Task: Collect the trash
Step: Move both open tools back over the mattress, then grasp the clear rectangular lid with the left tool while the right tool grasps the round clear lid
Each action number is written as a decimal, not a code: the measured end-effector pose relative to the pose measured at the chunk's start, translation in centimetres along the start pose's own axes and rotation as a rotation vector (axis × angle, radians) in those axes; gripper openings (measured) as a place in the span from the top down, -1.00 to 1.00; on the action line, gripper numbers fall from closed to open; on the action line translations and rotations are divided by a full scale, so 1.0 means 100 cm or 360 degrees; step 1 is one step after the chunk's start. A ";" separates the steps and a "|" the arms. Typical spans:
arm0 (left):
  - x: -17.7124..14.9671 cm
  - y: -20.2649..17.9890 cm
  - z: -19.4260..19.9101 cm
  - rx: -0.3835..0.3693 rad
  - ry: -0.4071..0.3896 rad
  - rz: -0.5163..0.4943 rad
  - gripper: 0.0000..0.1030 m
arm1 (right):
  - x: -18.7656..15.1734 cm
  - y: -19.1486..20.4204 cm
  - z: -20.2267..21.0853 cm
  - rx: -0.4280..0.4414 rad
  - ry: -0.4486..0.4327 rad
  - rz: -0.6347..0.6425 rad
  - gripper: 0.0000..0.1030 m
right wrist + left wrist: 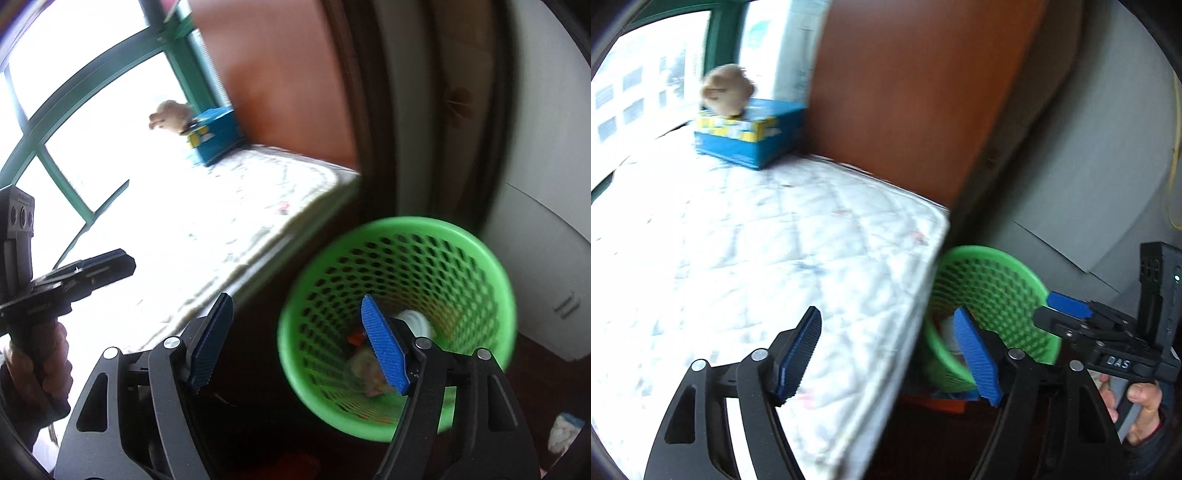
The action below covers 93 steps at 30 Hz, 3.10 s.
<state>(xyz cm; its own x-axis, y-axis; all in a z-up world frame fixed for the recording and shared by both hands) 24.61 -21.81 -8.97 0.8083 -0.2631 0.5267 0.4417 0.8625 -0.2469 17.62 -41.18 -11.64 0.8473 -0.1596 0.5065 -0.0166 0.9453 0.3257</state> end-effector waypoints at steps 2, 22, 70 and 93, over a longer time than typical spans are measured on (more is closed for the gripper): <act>0.003 0.029 0.012 0.0066 -0.0039 0.0061 -0.54 | 0.006 0.019 -0.007 0.0024 0.0006 0.0048 -0.42; -0.011 0.282 0.076 0.0575 -0.0098 0.0413 -0.76 | 0.037 0.181 -0.070 0.0243 0.0116 0.0438 -0.51; -0.015 0.368 0.089 0.0449 -0.0126 0.0369 0.88 | 0.086 0.350 -0.251 0.0236 0.0373 0.0780 -0.77; -0.023 0.363 0.093 0.0434 -0.0117 0.0419 0.88 | 0.083 0.347 -0.260 0.0104 0.0377 0.0783 -0.77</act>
<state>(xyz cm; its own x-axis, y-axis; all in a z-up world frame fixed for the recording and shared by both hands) 35.20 14.17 -11.53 0.8459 0.0057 0.5333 0.0951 0.9823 -0.1612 37.86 -2.36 -16.87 0.8276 0.3721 0.4203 -0.4673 0.8715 0.1485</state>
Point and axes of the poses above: each gripper's, at about its wrist camera, not at the fingertips, and z roughly against the way its jaws point, y to its left, x to its top, the point moved 10 cm from there along -z, roughly the way its jaws point, and after that the axes turned 8 degrees about y, right-handed, at the moved point
